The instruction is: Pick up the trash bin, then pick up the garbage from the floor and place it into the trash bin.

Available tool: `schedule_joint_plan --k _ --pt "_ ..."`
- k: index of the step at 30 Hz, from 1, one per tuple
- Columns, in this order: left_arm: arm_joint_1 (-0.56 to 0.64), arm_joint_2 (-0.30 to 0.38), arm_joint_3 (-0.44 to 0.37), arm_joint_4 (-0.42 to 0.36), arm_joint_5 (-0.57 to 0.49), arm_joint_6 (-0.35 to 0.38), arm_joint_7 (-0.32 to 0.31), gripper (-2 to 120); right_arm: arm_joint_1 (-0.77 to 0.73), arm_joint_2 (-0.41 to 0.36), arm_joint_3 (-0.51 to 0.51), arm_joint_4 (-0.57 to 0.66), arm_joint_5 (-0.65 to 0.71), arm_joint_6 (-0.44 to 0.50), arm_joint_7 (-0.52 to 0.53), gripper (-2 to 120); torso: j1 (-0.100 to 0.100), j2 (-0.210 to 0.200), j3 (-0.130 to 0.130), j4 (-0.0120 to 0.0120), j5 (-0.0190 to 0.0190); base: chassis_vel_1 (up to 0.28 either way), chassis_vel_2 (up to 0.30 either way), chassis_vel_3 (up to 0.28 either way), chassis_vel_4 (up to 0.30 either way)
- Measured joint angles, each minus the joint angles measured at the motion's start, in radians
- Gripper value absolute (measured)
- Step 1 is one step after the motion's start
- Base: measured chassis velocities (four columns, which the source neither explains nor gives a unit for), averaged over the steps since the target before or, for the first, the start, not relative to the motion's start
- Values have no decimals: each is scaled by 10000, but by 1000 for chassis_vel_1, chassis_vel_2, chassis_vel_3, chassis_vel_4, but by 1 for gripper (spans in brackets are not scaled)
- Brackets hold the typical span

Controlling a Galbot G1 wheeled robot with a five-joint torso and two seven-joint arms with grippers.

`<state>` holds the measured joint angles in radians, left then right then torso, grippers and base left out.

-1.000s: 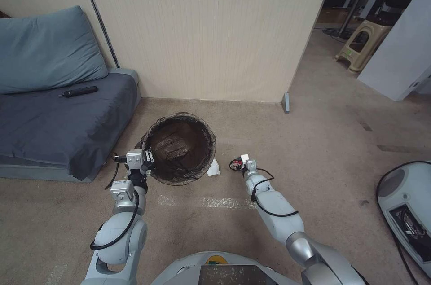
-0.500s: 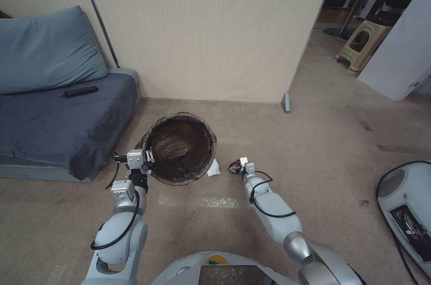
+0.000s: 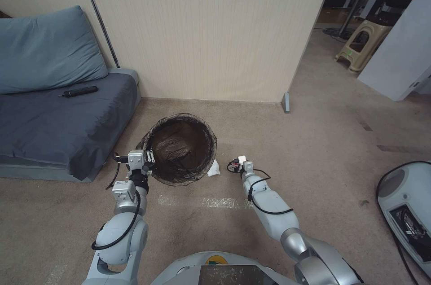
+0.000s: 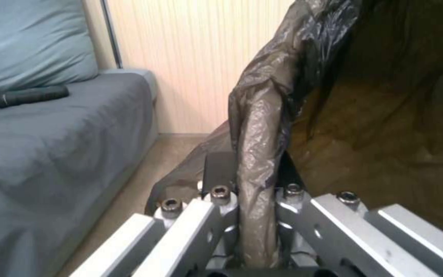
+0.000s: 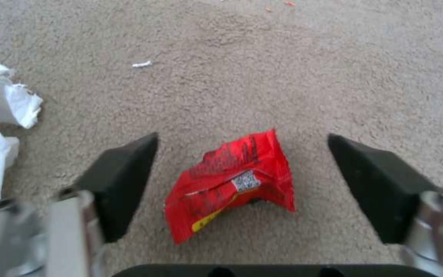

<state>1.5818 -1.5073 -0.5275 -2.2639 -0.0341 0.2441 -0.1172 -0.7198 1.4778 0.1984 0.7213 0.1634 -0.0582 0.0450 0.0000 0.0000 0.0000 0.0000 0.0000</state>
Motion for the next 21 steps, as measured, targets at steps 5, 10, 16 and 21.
schedule_joint_plan --k 5,10,16,21 --pt "12 -10 16 4 13 -8 2 0 11 12 40 -49 -10 3 0 65 0 0 0 0 0 0 0 0 0" --pt "-15 0 -5 -14 6 -9 1 0 -128 -17 134 -95 -35 61 0 45 0 0 0 0 1 0 0 0 0" --pt "-19 -8 11 -17 3 -9 -3 0 -138 -35 202 -186 -56 130 1 25 0 0 0 0 1 0 0 0 0" --pt "-35 9 -41 -53 -38 -9 -12 0 -153 -9 288 -320 -160 272 -11 8 0 0 0 0 1 0 0 0 0"
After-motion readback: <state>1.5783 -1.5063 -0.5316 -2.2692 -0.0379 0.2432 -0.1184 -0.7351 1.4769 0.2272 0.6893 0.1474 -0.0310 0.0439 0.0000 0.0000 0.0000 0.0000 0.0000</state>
